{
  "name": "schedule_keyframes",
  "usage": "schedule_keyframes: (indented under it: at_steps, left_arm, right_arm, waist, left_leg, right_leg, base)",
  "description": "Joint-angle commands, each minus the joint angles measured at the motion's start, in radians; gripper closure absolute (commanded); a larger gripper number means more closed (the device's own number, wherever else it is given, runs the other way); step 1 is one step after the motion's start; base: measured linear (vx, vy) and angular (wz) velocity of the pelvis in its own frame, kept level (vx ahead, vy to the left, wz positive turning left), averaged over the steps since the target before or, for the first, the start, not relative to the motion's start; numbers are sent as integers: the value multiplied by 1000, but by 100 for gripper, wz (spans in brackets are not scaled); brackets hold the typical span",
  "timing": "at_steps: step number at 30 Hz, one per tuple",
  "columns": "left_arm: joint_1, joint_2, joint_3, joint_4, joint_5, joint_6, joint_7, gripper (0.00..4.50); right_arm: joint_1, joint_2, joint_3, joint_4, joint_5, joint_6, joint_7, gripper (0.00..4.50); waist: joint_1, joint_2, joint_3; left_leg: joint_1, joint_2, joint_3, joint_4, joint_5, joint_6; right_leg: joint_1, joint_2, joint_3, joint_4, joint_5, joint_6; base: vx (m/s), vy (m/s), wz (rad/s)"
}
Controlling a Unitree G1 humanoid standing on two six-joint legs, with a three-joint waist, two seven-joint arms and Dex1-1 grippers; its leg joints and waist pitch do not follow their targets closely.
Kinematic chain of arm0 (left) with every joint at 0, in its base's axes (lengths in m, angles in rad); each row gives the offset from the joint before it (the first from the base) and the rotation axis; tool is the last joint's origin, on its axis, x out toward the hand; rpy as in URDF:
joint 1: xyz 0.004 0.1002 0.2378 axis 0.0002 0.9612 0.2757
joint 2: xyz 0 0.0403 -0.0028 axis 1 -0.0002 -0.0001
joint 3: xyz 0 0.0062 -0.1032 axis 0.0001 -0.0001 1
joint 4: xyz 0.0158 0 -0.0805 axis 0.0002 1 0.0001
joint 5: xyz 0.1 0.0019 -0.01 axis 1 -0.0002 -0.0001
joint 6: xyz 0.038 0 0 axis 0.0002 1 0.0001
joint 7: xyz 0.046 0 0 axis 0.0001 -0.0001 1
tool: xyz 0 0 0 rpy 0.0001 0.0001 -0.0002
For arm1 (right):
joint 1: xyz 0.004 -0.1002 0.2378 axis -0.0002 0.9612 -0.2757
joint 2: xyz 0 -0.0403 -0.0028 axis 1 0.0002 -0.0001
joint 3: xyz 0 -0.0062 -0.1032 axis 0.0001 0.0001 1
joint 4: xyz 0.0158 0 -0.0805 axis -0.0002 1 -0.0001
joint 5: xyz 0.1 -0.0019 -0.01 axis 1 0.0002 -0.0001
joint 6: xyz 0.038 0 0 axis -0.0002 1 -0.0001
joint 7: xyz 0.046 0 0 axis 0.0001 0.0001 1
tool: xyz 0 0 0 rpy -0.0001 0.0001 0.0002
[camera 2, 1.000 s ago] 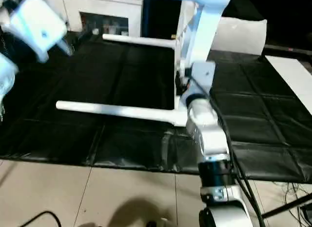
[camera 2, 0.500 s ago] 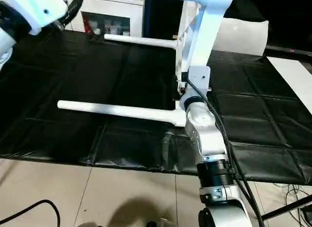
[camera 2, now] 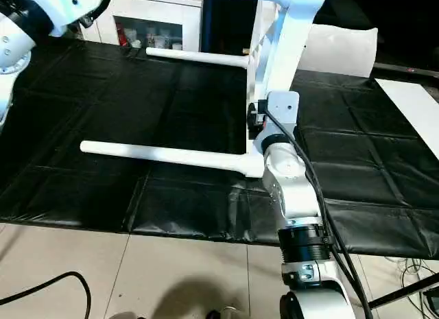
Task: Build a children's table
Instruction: Flip table
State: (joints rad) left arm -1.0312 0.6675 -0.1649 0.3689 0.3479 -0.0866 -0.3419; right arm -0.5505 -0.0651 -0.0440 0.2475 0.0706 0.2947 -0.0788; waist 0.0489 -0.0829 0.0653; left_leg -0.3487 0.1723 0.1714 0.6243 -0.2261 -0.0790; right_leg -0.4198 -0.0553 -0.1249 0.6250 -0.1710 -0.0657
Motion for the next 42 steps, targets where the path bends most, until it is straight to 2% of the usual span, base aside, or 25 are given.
schedule_keyframes:
  at_steps: [1, 4, 7, 9, 15, 19, 21, 23, 24, 25, 26, 27, 28, 29, 30, 31, 32, 33, 34, 35, 37, 38, 39, 40, 42]
  left_arm:
    - [-22, -8, -9, 18, 5, -17, -2, 127]
    - [-29, -8, -4, 34, 8, -30, 1, 166]
    - [-34, -4, 1, 43, 12, -39, 1, 171]
    - [-36, -3, 1, 49, 10, -46, -5, 199]
    - [-35, 1, 10, 63, -11, -53, -33, 216]
    - [-8, -12, 44, 45, -64, -26, -64, 223]
    - [22, -16, 67, 23, -99, 1, -85, 226]
    - [65, -18, 105, 0, -143, 42, -106, 226]
    - [85, -22, 124, -13, -167, 67, -113, 227]
    - [88, -23, 127, -16, -171, 70, -115, 229]
    - [111, -26, 147, -36, -194, 99, -123, 232]
    - [166, -41, 191, -92, -244, 172, -134, 234]
    - [166, -41, 191, -92, -244, 172, -134, 236]
    - [193, -54, 213, -123, -266, 211, -134, 238]
    - [193, -54, 213, -123, -266, 211, -134, 238]
    - [243, -88, 251, -180, -311, 282, -124, 239]
    - [291, -119, 278, -234, -343, 342, -110, 245]
    - [312, -135, 288, -257, -360, 368, -104, 248]
    - [327, -152, 297, -277, -375, 392, -96, 249]
    - [348, -186, 315, -302, -400, 429, -67, 250]
    - [356, -198, 319, -309, -404, 440, -56, 251]
    - [362, -204, 320, -317, -405, 451, -50, 252]
    - [365, -222, 334, -323, -419, 468, -35, 252]
    - [367, -243, 352, -326, -437, 484, -17, 252]
    - [370, -271, 379, -335, -455, 518, 2, 252]
  right_arm:
    - [-19, -3, 4, -7, -1, -23, 18, 192]
    - [-23, -2, 6, -4, -5, -30, 22, 219]
    - [-27, -10, 18, -5, -20, -43, 31, 232]
    - [-28, -17, 25, -15, -28, -45, 36, 244]
    - [-63, -75, 36, -51, -52, -51, 80, 253]
    - [-116, -125, 15, -86, -32, -35, 131, 253]
    - [-160, -162, 5, -108, -7, -41, 192, 253]
    - [-235, -231, -5, -127, 37, -28, 296, 253]
    - [-264, -264, -2, -125, 44, -24, 338, 253]
    - [-269, -269, -1, -125, 45, -23, 344, 253]
    - [-299, -305, 7, -117, 45, -20, 389, 253]
    - [-362, -367, 16, -93, 41, -13, 464, 253]
    - [-362, -367, 16, -93, 41, -13, 464, 253]
    - [-390, -387, 14, -78, 40, -6, 487, 253]
    - [-390, -387, 14, -78, 40, -6, 487, 253]
    - [-435, -416, 18, -50, 38, 6, 524, 253]
    - [-472, -438, 28, -27, 36, 13, 557, 253]
    - [-487, -446, 34, -18, 35, 14, 574, 253]
    - [-498, -449, 38, -10, 39, 15, 589, 219]
    - [-519, -439, 34, 12, 53, 14, 600, 185]
    - [-526, -434, 35, 22, 57, 7, 604, 185]
    - [-531, -433, 36, 30, 59, 2, 609, 178]
    - [-535, -429, 38, 40, 60, -10, 614, 162]
    - [-538, -422, 41, 50, 60, -30, 619, 150]
    - [-544, -414, 50, 65, 59, -72, 642, 140]
  waist:
    - [7, 20, -75]
    - [8, 20, -75]
    - [8, 20, -75]
    - [9, 22, -75]
    - [11, 21, -74]
    - [13, 17, -76]
    - [14, 18, -79]
    - [16, 26, -82]
    - [13, 23, -81]
    - [15, 28, -80]
    - [15, 23, -79]
    - [17, 26, -78]
    - [16, 25, -79]
    - [18, 21, -75]
    - [18, 23, -76]
    - [20, 21, -75]
    - [18, 16, -76]
    - [19, 15, -72]
    - [21, 18, -70]
    - [27, 17, -69]
    - [28, 18, -61]
    - [31, 20, -59]
    - [33, 22, -61]
    - [30, 14, -61]
    - [27, 23, -58]
  left_leg:
    - [-3, 57, -25, -71, -45, -26]
    - [-4, 56, -25, -71, -47, -26]
    - [-3, 58, -26, -72, -40, -26]
    - [-3, 58, -25, -71, -41, -26]
    - [-3, 56, -24, -70, -39, -21]
    - [-12, 50, -21, -65, -2, -4]
    - [-18, 46, -19, -61, 25, 11]
    - [-21, 42, -16, -56, 52, 30]
    - [-24, 41, -16, -56, 50, 33]
    - [-22, 42, -15, -56, 46, 36]
    - [-23, 39, -13, -54, 36, 44]
    - [-22, 40, -13, -55, 28, 48]
    - [-23, 42, -13, -54, 25, 43]
    - [-21, 38, -8, -52, 15, 62]
    - [-24, 39, -10, -53, 16, 60]
    - [-21, 38, -8, -52, 14, 65]
    - [-24, 41, -9, -52, 16, 62]
    - [-22, 41, -7, -51, 4, 68]
    - [-21, 40, -7, -51, -5, 73]
    - [-14, 40, -6, -51, -34, 76]
    - [-9, 41, -6, -54, -73, 73]
    - [8, 42, -7, -54, -119, 60]
    - [19, 47, -11, -57, -140, 50]
    - [16, 49, -14, -59, -145, 47]
    - [35, 56, -20, -62, -213, 34]
  right_leg:
    - [78, -106, 87, -68, -205, -63]
    - [78, -107, 87, -70, -214, -58]
    - [78, -107, 87, -68, -200, -60]
    - [78, -108, 88, -67, -202, -64]
    - [78, -107, 88, -68, -213, -62]
    - [86, -105, 89, -59, -178, -71]
    - [87, -104, 89, -54, -143, -76]
    - [84, -95, 88, -47, -77, -89]
    - [86, -94, 87, -47, -74, -92]
    - [85, -94, 86, -48, -76, -96]
    - [84, -92, 85, -52, -94, -97]
    - [83, -93, 84, -55, -122, -100]
    - [86, -94, 83, -49, -126, -103]
    - [78, -88, 82, -61, -169, -93]
    - [81, -89, 82, -56, -174, -94]
    - [78, -88, 81, -61, -188, -90]
    - [83, -90, 79, -56, -201, -91]
    - [76, -89, 77, -64, -236, -89]
    - [74, -87, 76, -70, -262, -81]
    - [67, -84, 74, -80, -330, -50]
    - [59, -83, 69, -95, -403, -24]
    - [50, -84, 63, -110, -482, 4]
    - [50, -85, 61, -114, -491, 7]
    - [53, -86, 60, -113, -483, 7]
    - [47, -91, 51, -124, -511, 3]
  base:
    - [0, 0, 0]
    - [0, 0, 0]
    - [0, 0, 0]
    - [0, 0, 0]
    - [0, 0, 0]
    - [0, 0, 0]
    - [0, 0, 0]
    - [0, 0, 0]
    - [0, 0, 0]
    - [0, 0, 0]
    - [0, 0, 0]
    - [0, 0, 0]
    - [0, 0, 0]
    - [0, 0, 0]
    - [0, 0, 0]
    - [0, 0, 0]
    - [0, 0, 0]
    - [0, 0, 0]
    - [0, 0, 0]
    - [0, 0, 0]
    - [0, 0, 0]
    - [0, 0, 0]
    - [0, 0, 0]
    - [0, 0, 0]
    - [0, 0, 0]
